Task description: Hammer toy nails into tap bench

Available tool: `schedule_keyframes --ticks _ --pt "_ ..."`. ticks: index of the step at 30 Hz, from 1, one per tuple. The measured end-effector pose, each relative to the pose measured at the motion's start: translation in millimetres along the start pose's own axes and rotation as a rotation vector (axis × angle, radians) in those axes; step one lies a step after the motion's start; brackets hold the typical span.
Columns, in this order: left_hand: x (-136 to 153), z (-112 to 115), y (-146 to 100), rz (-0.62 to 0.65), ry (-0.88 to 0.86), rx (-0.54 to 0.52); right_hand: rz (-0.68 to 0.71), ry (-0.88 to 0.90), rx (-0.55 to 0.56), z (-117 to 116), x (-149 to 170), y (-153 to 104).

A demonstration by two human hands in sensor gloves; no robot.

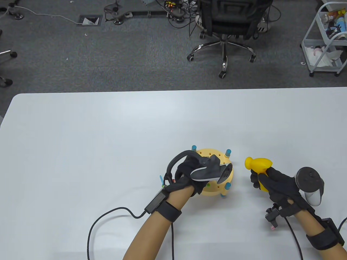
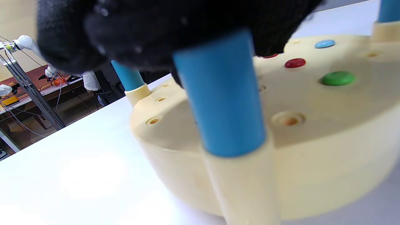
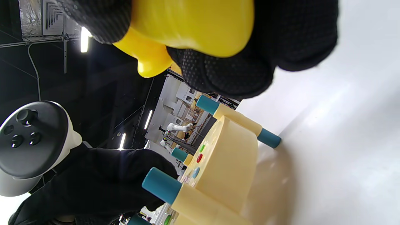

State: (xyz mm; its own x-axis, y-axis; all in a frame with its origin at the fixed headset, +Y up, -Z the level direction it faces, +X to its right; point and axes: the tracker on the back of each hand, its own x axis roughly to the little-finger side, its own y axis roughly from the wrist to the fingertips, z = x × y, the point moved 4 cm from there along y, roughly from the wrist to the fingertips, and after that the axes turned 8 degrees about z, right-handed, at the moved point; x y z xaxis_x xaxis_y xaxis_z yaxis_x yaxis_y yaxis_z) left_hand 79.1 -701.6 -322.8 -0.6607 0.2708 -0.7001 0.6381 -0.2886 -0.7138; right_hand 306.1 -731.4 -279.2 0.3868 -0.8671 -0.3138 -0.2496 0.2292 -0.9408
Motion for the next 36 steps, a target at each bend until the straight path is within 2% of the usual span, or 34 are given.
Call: schedule_keyframes --ticks 9,16,18,20,21,23,25,28,30,34,36 --pt "-2 -2 -3 0.015 0.016 0.033 -0.002 -0.006 -0.012 -3 1 1" --pt "-10 -2 -3 0.011 0.100 0.027 -0.003 -0.009 -0.016 -4 2 1" --pt "-10 -10 -13 -0.005 0.155 -0.020 -0.004 -0.012 -0.023 -5 2 1" --pt "-5 -26 -33 -0.040 0.201 -0.156 -0.003 -0.016 -0.025 -5 2 1" --pt "1 -34 -48 -0.062 0.191 -0.231 -0.001 -0.023 -0.023 -4 2 1" --pt "15 -35 -70 -0.094 0.116 -0.301 0.006 -0.038 -0.023 -3 1 1" --pt "29 -24 -86 -0.118 0.003 -0.312 0.015 -0.068 -0.019 -3 -1 2" --pt "47 9 -106 -0.151 -0.264 -0.328 0.061 -0.214 -0.012 -4 -13 4" --pt "45 33 -94 -0.159 -0.384 -0.352 0.109 -0.309 -0.021 -7 -26 9" --pt "43 51 -86 -0.175 -0.469 -0.413 0.189 -0.438 -0.086 -23 -61 24" --pt "41 59 -83 -0.166 -0.490 -0.437 0.232 -0.519 -0.159 -40 -85 37"
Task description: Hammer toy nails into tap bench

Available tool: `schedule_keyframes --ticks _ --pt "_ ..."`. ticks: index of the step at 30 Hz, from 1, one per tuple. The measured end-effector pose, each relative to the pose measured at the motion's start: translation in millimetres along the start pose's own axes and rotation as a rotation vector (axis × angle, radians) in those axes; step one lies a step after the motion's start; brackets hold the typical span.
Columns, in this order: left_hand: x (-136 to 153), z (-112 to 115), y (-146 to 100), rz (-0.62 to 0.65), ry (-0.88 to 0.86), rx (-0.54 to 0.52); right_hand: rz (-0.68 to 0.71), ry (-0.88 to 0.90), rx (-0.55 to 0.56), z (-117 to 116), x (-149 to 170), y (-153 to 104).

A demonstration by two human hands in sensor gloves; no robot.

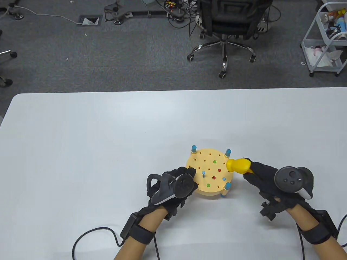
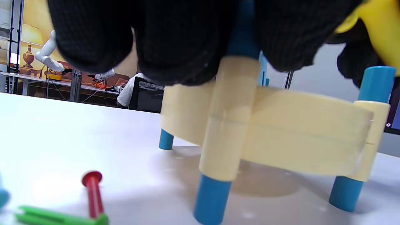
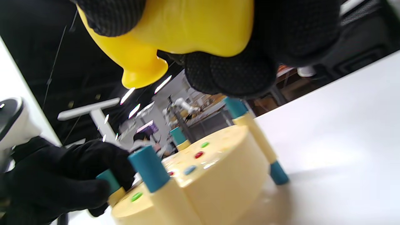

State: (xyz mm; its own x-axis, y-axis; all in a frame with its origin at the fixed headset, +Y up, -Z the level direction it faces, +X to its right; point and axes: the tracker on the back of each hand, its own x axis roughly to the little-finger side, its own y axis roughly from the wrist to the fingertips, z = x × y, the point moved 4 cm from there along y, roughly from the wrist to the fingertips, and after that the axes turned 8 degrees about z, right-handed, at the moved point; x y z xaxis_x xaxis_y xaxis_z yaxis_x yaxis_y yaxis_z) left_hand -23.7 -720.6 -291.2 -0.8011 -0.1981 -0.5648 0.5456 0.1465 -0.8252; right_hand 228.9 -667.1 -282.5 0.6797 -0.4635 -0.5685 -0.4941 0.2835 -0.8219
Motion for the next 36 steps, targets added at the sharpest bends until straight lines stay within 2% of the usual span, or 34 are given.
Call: schedule_keyframes --ticks 3,7,8,9,10,12,14,15,17,18,19,20,21,22,23,24,25,26,27,28,32,36 --pt "5 7 0 -0.006 -0.033 0.017 0.018 -0.123 -0.121 -12 -31 28" --pt "6 10 -3 0.002 -0.033 -0.031 0.014 -0.350 -0.133 -37 -64 55" --pt "6 10 -4 0.003 -0.020 -0.043 -0.006 -0.446 -0.201 -49 -66 58" --pt "5 10 -4 0.005 -0.007 -0.043 -0.053 -0.567 -0.364 -65 -64 60" --pt "5 10 -4 0.006 -0.006 -0.042 -0.082 -0.701 -0.382 -60 -71 58" --pt "6 10 -4 0.005 -0.016 -0.039 -0.010 -0.678 -0.286 -53 -83 67" --pt "7 10 -4 0.007 -0.021 -0.041 -0.020 -0.625 -0.168 -43 -91 70" --pt "7 10 -4 0.007 -0.021 -0.041 -0.021 -0.621 -0.188 -47 -91 71" --pt "6 9 -4 0.008 -0.017 -0.040 -0.074 -0.733 -0.454 -75 -81 73" --pt "6 9 -5 0.008 -0.016 -0.040 -0.089 -0.782 -0.401 -67 -86 68" --pt "6 9 -5 0.009 -0.018 -0.040 -0.008 -0.735 -0.311 -64 -91 73" --pt "7 9 -5 0.010 -0.021 -0.040 -0.028 -0.732 -0.283 -60 -91 73" --pt "7 9 -5 0.010 -0.022 -0.040 -0.019 -0.687 -0.205 -57 -93 71" --pt "7 9 -5 0.009 -0.022 -0.040 -0.009 -0.676 -0.230 -63 -91 72" --pt "7 9 -5 0.008 -0.021 -0.039 -0.086 -0.773 -0.416 -76 -83 72" --pt "7 9 -5 0.008 -0.020 -0.040 -0.083 -0.806 -0.400 -70 -88 67" --pt "7 9 -5 0.008 -0.019 -0.041 -0.014 -0.772 -0.320 -67 -93 69" --pt "7 9 -5 0.008 -0.019 -0.042 -0.030 -0.764 -0.313 -64 -93 70" --pt "7 9 -5 0.008 -0.020 -0.042 -0.034 -0.747 -0.238 -57 -96 68" --pt "7 9 -5 0.007 -0.021 -0.040 -0.005 -0.719 -0.078 -48 -97 67" --pt "16 1 -10 0.077 0.004 0.076 -0.021 -0.621 -0.020 -30 -83 56" --pt "53 -15 -26 -0.050 -0.002 0.089 -0.051 -0.480 0.106 -2 -55 29"
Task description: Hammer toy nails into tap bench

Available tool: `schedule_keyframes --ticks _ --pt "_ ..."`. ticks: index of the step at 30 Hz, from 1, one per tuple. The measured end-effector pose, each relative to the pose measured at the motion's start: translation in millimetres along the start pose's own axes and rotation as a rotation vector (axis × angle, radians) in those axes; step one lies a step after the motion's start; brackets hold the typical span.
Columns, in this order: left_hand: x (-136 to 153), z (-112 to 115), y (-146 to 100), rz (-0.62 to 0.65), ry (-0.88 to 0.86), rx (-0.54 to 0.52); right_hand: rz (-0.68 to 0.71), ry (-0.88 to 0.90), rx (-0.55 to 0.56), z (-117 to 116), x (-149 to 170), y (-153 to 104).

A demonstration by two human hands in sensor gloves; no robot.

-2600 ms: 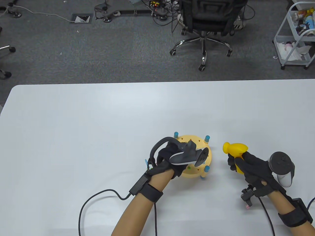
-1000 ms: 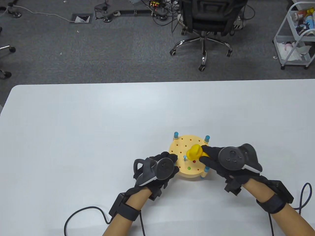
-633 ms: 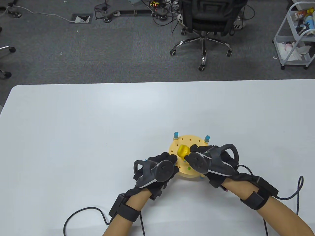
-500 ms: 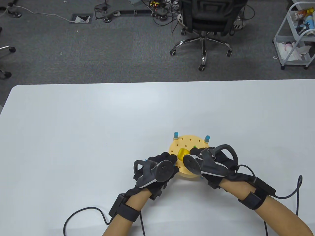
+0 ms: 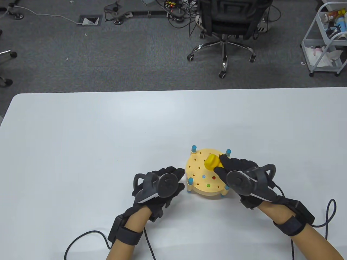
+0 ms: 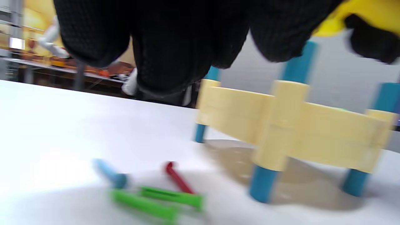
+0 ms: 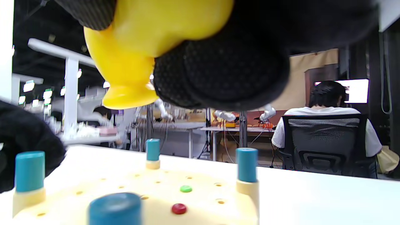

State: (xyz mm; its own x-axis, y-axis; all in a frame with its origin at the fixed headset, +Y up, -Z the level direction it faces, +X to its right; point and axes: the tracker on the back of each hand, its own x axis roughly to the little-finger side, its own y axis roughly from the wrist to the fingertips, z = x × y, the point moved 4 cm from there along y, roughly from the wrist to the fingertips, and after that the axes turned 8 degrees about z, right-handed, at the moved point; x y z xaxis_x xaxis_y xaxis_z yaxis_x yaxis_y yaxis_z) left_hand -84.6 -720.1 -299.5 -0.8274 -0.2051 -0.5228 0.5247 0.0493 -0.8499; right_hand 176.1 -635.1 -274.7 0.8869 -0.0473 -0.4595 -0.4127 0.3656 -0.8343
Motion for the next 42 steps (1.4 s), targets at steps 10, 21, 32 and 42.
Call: schedule_keyframes --ticks 10,21,32,42 --pt "-5 44 7 0.044 0.361 0.147 -0.182 0.174 0.031 -10 88 -59" --pt "-27 62 10 0.136 0.454 0.183 -0.227 0.211 -0.042 -25 106 -70" --pt "-33 69 13 0.149 0.501 0.224 -0.217 0.206 -0.086 -39 101 -70" --pt "-35 79 18 0.163 0.546 0.288 -0.218 0.232 -0.103 -42 99 -70"
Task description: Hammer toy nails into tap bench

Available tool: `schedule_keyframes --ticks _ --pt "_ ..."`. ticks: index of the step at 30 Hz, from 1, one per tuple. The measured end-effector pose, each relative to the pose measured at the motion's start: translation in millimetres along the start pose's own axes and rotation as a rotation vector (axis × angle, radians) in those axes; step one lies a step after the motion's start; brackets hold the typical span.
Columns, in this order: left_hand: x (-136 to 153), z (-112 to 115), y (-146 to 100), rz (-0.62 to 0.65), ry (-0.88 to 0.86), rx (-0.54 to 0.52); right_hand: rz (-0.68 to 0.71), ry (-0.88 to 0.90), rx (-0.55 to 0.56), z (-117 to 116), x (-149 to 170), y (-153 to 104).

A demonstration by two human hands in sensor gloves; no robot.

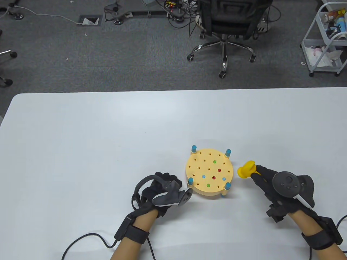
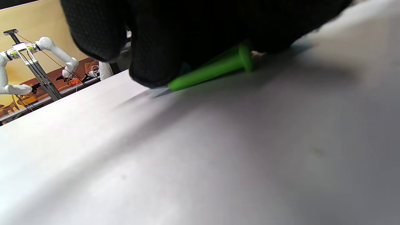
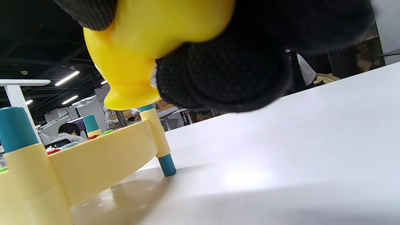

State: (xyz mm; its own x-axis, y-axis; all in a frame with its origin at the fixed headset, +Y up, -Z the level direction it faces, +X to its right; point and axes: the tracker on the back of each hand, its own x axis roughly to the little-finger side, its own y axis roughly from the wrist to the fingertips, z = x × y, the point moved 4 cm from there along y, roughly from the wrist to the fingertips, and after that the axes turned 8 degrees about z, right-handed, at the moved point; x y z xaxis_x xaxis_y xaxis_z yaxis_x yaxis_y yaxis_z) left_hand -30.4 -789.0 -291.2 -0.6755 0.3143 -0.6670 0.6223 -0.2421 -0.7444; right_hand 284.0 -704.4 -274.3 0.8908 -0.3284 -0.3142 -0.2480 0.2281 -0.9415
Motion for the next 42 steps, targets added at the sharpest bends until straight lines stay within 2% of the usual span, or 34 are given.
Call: schedule_keyframes --ticks 4,8,12,17,22,28,31,37,42 --pt "8 -1 -3 -0.021 -0.046 -0.030 -0.005 0.006 -0.006 -1 1 0" --pt "25 -11 -15 -0.109 -0.159 -0.180 -0.013 0.011 -0.019 -3 4 1" --pt "33 -13 -19 -0.118 -0.209 -0.182 -0.014 0.011 -0.027 -4 4 1" --pt "31 -28 -22 -0.107 -0.208 -0.263 -0.008 0.009 -0.033 -6 3 1" --pt "38 -38 -28 -0.117 -0.308 -0.359 -0.004 0.008 -0.041 -8 2 1" --pt "47 -44 -34 -0.131 -0.363 -0.401 0.000 0.015 -0.043 -9 2 1" --pt "50 -57 -35 -0.140 -0.371 -0.448 -0.003 0.034 -0.038 -8 3 2" --pt "52 -95 -29 -0.135 -0.369 -0.542 -0.003 0.052 -0.030 -5 3 1" --pt "56 -111 -6 -0.141 -0.366 -0.479 0.004 0.055 -0.032 -6 3 1"
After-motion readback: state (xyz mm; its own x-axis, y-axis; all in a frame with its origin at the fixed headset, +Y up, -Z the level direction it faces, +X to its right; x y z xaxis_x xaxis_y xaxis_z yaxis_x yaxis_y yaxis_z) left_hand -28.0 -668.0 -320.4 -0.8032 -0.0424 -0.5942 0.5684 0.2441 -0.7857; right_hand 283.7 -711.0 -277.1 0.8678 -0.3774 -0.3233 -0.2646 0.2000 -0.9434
